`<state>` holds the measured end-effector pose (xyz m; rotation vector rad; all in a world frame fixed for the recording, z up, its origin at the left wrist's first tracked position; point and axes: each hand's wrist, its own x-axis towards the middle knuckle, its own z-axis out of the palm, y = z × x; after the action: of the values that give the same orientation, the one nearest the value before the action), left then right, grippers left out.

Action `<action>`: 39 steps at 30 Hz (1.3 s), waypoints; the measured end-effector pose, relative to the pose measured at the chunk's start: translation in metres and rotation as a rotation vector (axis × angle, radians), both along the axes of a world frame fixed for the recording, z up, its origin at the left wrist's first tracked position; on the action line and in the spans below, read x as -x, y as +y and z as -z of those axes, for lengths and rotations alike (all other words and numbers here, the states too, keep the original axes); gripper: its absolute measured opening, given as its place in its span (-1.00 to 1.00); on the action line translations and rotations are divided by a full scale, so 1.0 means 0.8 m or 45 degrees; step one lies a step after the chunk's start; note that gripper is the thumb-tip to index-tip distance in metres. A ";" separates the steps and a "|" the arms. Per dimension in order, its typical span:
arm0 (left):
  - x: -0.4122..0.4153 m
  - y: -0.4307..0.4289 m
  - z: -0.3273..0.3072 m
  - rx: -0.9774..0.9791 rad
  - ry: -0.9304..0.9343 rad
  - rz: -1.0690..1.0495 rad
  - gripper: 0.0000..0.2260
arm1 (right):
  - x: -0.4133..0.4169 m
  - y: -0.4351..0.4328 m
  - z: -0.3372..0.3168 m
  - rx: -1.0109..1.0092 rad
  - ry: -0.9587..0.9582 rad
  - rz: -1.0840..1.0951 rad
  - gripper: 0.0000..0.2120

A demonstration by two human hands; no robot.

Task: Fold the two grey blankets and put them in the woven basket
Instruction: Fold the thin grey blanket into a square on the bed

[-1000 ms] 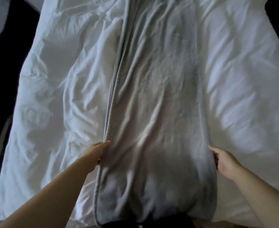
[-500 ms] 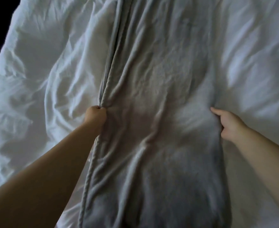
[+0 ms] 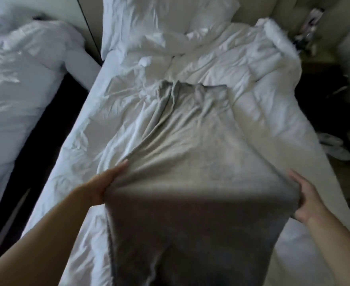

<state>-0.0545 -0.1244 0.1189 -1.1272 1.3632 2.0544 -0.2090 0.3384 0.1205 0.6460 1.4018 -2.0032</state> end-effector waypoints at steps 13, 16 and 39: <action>-0.011 0.041 -0.117 0.390 -0.007 0.396 -0.65 | -0.018 0.015 -0.110 -0.427 0.012 -0.468 -0.50; -0.009 0.040 -0.126 0.524 0.200 0.137 -0.73 | -0.022 0.008 -0.123 -0.412 0.143 -0.479 -0.63; -0.005 0.019 -0.174 0.325 -0.002 0.305 -0.72 | -0.017 -0.007 -0.205 -0.375 0.227 -0.224 -0.75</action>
<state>-0.0502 -0.1089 0.2579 -1.0066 1.7064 1.7477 -0.1957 0.3326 0.2842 0.4560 1.8160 -1.7679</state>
